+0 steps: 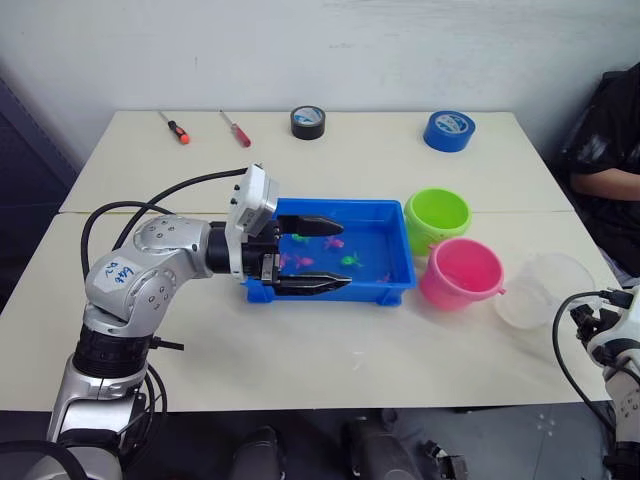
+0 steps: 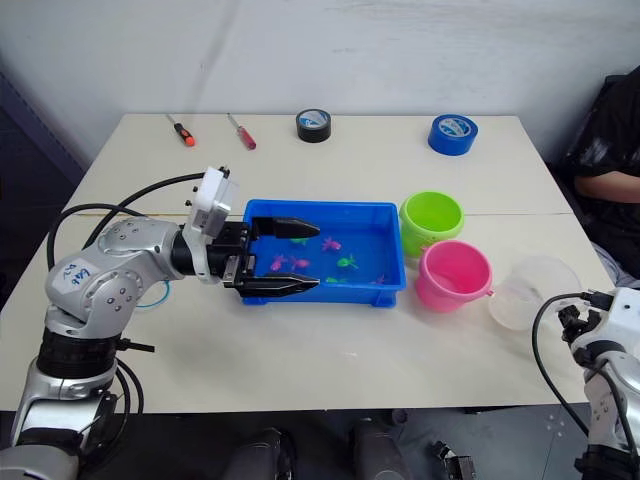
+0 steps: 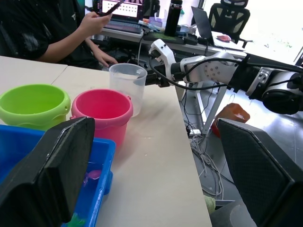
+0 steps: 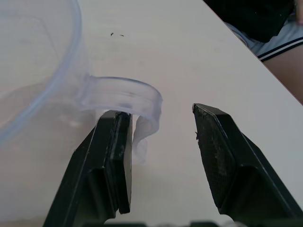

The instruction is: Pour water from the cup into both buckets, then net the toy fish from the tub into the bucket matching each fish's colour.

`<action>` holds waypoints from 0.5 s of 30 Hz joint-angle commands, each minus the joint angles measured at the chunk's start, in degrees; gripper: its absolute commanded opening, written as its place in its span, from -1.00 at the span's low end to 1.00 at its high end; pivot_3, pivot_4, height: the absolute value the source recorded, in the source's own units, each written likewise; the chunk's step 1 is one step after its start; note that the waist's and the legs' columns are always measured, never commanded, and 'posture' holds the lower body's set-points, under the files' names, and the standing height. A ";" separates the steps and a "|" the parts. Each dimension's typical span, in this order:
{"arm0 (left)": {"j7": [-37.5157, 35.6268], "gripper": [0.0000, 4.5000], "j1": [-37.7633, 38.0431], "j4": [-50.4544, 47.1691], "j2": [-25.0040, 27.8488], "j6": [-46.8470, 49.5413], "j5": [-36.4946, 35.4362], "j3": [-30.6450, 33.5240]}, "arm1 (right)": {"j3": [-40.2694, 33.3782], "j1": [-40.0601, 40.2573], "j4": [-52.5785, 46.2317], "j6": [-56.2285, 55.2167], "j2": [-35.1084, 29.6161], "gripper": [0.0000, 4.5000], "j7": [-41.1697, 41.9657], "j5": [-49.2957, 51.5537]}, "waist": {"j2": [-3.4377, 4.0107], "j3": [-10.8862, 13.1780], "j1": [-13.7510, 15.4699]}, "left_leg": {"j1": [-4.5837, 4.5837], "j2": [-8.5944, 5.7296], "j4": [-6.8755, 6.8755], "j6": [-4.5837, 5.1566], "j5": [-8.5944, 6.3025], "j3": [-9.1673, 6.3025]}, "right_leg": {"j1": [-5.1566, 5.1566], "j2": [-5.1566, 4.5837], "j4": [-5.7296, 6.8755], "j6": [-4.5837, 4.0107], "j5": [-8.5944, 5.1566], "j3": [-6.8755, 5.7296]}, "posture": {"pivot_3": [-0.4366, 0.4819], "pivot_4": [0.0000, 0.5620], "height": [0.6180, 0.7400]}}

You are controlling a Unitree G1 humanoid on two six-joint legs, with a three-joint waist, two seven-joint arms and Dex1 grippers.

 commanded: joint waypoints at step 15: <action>-0.12 1.00 -0.77 0.23 0.64 -1.00 -0.19 1.42 | -1.84 0.44 -1.78 -6.96 1.81 -0.95 5.26 4.86 | 0.00 0.00 0.14 | 0.02 0.00 0.00 0.00 0.00 -0.04 | 0.06 -0.02 -0.04 0.01 0.01 -0.02 | -0.05 -0.47 1.00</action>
